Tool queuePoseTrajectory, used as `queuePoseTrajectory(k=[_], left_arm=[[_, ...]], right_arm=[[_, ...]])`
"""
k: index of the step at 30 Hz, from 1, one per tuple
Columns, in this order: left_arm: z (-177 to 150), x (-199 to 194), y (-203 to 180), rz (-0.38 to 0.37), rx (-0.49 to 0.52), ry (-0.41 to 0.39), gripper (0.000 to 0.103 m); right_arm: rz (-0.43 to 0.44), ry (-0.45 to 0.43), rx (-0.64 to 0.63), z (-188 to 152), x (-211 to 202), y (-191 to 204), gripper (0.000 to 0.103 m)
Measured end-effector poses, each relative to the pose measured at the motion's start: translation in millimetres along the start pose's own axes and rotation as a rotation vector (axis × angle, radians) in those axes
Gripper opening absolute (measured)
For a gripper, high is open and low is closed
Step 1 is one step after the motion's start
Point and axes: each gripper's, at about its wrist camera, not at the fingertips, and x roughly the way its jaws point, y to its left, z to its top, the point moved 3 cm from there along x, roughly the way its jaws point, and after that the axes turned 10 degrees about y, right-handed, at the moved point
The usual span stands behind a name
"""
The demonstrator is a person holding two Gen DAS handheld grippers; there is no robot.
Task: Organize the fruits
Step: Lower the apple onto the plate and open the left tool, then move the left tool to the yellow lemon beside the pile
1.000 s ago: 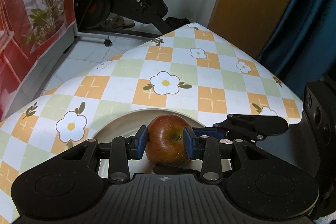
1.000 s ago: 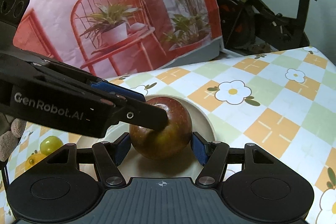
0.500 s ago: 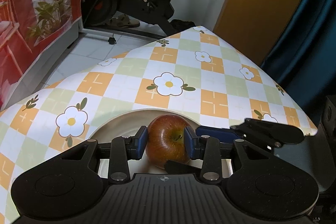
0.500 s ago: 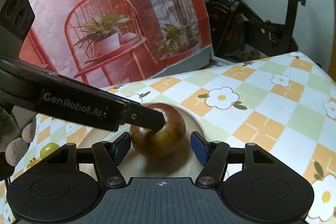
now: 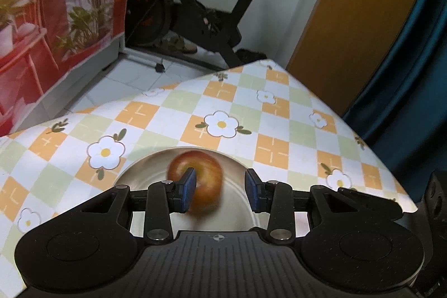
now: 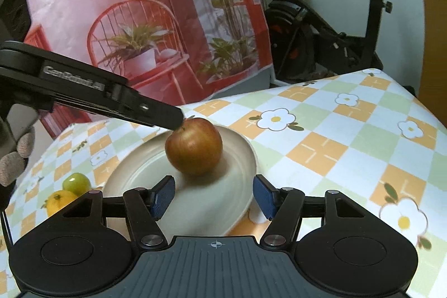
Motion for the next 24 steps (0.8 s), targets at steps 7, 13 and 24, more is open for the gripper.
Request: queuePoseTrajectory(k=[7, 13, 24], left_arm=[[-25.2, -37.4, -8.7, 0.067, 0.007, -0.071, 0.041], [-52.8, -61.2, -10.6, 0.142, 0.004, -0.096, 0.041], [-102.6, -99.8, -9.8, 0.220, -0.077, -0.175, 0.041]], right_arm=[[0.029, -0.045, -0.009, -22.2, -26.1, 14.7, 0.059], [0.071, -0.080, -0.043, -37.8, -46.3, 36.8, 0.059], [0.125, -0.079, -0.102, -55.6, -65.6, 69.8, 0.059]])
